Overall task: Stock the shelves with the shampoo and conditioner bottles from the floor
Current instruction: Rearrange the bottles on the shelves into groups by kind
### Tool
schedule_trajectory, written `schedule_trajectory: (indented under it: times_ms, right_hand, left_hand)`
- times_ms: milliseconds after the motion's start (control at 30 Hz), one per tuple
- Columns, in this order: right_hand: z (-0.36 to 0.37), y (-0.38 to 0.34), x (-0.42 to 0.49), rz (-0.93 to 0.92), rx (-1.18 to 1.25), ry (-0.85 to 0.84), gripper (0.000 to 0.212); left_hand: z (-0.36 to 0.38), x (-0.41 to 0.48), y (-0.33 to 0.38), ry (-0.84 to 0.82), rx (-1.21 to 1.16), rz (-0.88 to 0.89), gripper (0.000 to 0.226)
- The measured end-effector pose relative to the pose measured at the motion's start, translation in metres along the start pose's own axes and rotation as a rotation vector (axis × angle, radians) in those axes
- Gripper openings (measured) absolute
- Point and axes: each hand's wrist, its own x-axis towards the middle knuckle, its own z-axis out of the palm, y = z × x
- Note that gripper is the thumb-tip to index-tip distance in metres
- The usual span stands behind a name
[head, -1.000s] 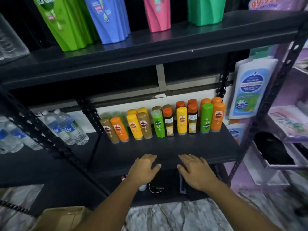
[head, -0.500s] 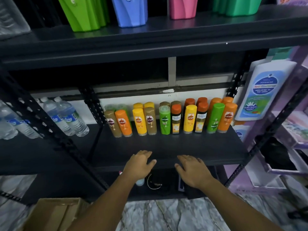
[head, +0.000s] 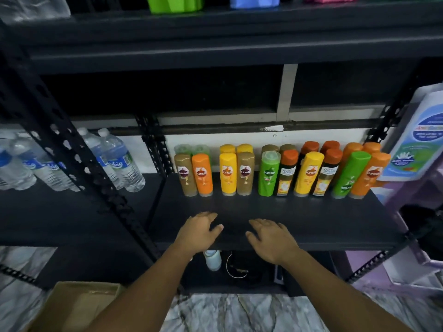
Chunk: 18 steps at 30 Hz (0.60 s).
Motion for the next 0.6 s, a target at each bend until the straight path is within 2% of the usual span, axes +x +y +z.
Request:
schedule_trajectory:
  times_ms: [133,367,500,600]
  right_hand:
    - [0.026,-0.008,0.052,-0.059,-0.029,0.002,0.062]
    - [0.097,0.003,0.165,-0.219,-0.018,0.100,0.065]
    - [0.126,0.011,0.192,-0.290,-0.049,0.205,0.064]
    - [0.132,0.014,0.196,-0.305,-0.063,0.232,0.066]
  left_hand:
    - [0.023,0.030,-0.037,0.050,-0.018,-0.018,0.058]
    - [0.092,0.107,-0.104,0.162,-0.002,0.002,0.061]
    - [0.115,0.125,-0.120,0.263,0.008,0.049,0.068]
    - [0.120,0.128,-0.122,0.265,0.049,0.040,0.064]
